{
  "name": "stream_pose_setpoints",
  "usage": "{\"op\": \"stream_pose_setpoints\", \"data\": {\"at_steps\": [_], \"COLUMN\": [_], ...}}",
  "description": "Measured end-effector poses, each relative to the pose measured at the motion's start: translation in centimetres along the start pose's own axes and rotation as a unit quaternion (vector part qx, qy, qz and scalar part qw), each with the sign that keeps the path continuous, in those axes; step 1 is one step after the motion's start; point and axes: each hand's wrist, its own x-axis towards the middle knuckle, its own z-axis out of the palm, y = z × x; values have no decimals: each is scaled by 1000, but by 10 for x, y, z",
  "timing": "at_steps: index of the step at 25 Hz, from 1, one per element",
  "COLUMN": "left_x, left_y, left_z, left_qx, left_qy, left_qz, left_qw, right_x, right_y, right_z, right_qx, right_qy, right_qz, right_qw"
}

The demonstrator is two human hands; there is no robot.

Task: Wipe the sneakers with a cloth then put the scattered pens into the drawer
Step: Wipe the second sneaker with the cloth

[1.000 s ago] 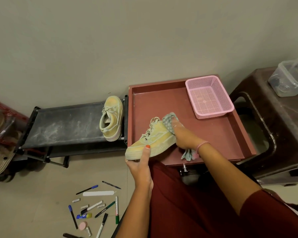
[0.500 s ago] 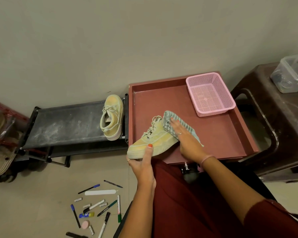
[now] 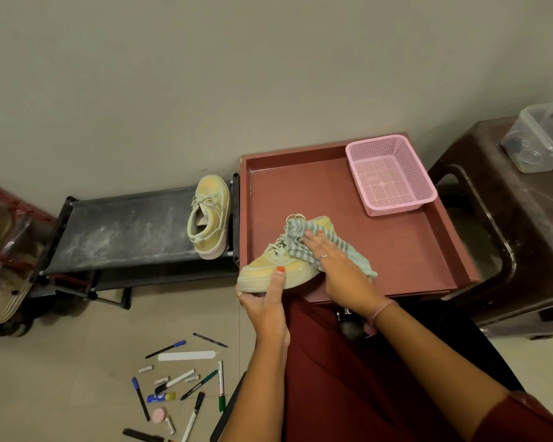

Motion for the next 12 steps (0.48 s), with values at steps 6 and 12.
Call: {"op": "stream_pose_setpoints", "data": {"at_steps": [6,12], "left_x": [3,6], "left_y": [-3,-4], "left_z": [-2,-1], "left_qx": [-1,-7], "left_qy": [23,32], "left_qz": [2,-11], "left_qw": [1000,999], "right_x": [-33,-1], "right_y": [-10,-8], "right_z": [30,26], "right_qx": [60,66], "right_qy": [-6,1], "right_qz": [-50,63], "right_qw": [997,996]}}
